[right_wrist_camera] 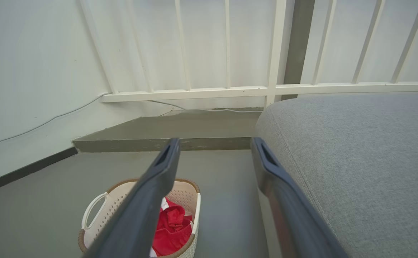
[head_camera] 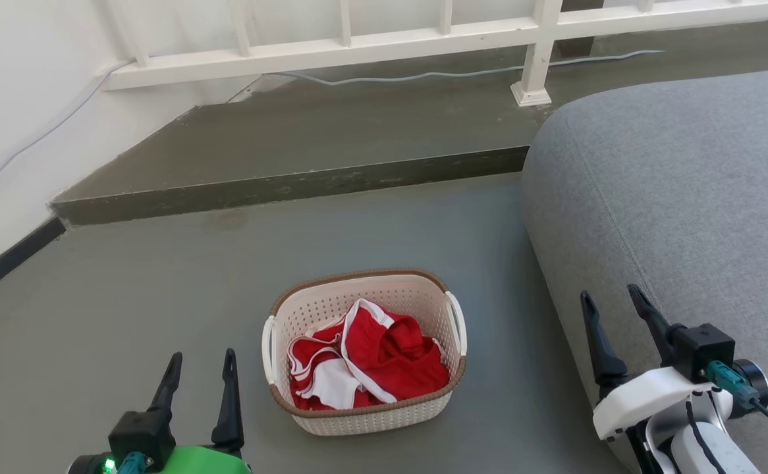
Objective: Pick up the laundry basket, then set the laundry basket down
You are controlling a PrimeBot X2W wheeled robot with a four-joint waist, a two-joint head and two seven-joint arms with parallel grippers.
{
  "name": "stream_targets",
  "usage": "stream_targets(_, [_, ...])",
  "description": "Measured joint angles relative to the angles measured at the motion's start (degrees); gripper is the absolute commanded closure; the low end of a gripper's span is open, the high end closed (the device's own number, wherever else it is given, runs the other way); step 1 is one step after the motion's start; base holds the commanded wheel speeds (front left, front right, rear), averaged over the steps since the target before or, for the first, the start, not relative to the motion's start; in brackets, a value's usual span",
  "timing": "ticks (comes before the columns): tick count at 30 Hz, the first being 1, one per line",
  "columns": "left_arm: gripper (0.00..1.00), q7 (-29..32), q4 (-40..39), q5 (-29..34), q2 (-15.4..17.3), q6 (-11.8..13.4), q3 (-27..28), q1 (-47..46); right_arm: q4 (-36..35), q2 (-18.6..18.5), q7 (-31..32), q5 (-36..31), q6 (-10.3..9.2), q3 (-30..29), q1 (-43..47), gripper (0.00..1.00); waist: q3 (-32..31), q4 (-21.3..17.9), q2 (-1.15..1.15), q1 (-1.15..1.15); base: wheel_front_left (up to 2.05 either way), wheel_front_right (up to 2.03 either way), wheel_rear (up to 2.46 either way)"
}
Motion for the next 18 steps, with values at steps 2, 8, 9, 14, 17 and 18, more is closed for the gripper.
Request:
stream_targets(2, [1.00, 0.00, -0.20, 0.14, -0.03, 0.00, -0.09, 0.01, -0.09, -0.04, 0.20, 0.01, 0.02, 0.04, 0.02, 1.00, 0.04, -0.01, 0.00, 0.00, 0.00, 0.00, 0.00])
stream_targets(8, [1.00, 0.18, 1.68, -0.30, -0.43, -0.10, -0.56, 0.69, 1.88, 0.76, 0.20, 0.68, 0.19, 0.18, 2.14, 1.00, 0.07, 0.03, 0.00, 0.00, 0.00, 0.00, 0.00])
stream_targets(9, [1.00, 0.18, 1.67, -0.74, -0.43, -0.10, -0.56, 0.82, 1.88, 0.80, 0.21, 1.00, 0.20, 0.03, 2.18, 1.00, 0.08, 0.06, 0.00, 0.00, 0.00, 0.00, 0.00])
stream_targets(14, [1.00, 0.23, 1.42, -3.82, -0.45, -0.67, -0.55, 1.08, 1.82, 1.29, 0.77, 4.11, 0.70, -0.62, 2.18, 1.00, 0.19, 0.36, 0.00, 0.00, 0.00, 0.00, 0.00])
stream_targets(17, [1.00, 0.45, 1.13, -6.42, -0.47, -0.87, -0.43, 1.08, 1.77, 1.54, 1.29, 6.38, 0.97, -1.16, 2.18, 1.00, 0.25, 0.49, 0.00, 0.00, 0.00, 0.00, 0.00])
stream_targets(18, [1.00, 0.75, 1.09, -7.28, -0.47, -1.21, -0.34, 1.08, 1.76, 1.56, 1.32, 7.44, 1.07, -1.36, 2.17, 1.00, 0.26, 0.53, 0.00, 0.00, 0.00, 0.00, 0.00])
